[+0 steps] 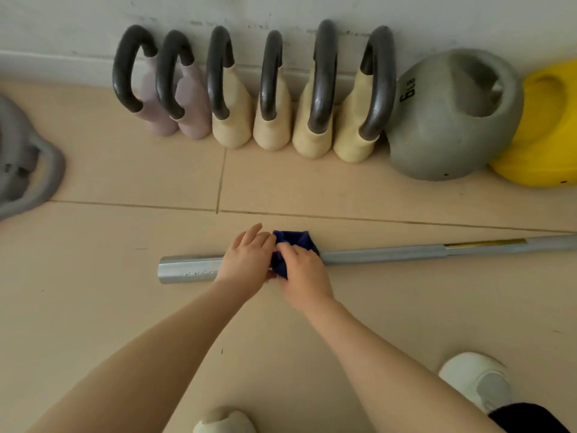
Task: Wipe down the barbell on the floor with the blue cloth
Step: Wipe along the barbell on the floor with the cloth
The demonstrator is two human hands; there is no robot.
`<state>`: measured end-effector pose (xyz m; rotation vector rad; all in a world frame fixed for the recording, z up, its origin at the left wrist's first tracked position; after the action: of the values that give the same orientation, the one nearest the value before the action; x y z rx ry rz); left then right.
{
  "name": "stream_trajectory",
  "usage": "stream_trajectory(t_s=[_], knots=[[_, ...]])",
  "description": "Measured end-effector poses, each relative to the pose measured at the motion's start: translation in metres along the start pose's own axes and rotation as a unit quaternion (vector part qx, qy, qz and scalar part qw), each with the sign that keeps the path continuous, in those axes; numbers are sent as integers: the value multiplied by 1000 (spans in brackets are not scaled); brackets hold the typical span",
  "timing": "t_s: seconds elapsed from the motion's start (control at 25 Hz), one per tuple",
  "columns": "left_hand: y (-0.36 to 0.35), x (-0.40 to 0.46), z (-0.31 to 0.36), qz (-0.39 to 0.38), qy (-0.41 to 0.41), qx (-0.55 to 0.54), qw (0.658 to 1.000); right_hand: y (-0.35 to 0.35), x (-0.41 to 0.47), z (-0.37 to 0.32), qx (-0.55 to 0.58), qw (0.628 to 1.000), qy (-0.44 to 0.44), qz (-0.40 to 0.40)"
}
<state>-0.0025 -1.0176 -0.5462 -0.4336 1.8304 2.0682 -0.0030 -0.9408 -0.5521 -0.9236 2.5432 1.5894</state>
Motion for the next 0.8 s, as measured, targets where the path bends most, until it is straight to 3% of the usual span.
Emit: stream_trajectory(t_s=[0.08,0.2,0.28,0.36,0.4,0.44,0.52,0.6,0.68,0.8], knots=[[3,-1,-8,19,11,-4,1000,3,7,2,16,999,17,-33],[9,-13,-42,34,60,-44,997,20,6,25,-84,993,-78,25],[9,-32,-70,57,108,-122,985,5,2,4,32,994,-98,35],[6,-55,-101,102,182,-229,951,1,1,-6,244,948,-198,52],[4,-66,-116,129,223,-283,924,6,2,-2,327,909,-243,85],[0,-77,-130,150,260,-334,894,16,7,-3,349,897,-248,114],[-13,-92,-150,158,311,-436,830,32,18,-23,271,938,-176,123],[-33,-103,-157,140,341,-553,747,16,27,-57,111,987,-92,75],[-53,-112,-159,131,357,-655,653,-26,22,-84,-26,999,-30,11],[-69,-115,-159,109,335,-751,559,-65,19,-124,-27,1000,9,-2]])
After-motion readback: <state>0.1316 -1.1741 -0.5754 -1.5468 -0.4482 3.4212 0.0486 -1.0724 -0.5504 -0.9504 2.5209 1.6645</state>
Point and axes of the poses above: each hand's wrist, its own x-axis towards the middle knuckle, its own y-axis out of the back of the hand, z = x × y, the point moved 9 cm from there along x, towards the middle knuckle, and after that the axes turned 1 degree about x, right-handed, at the moved point
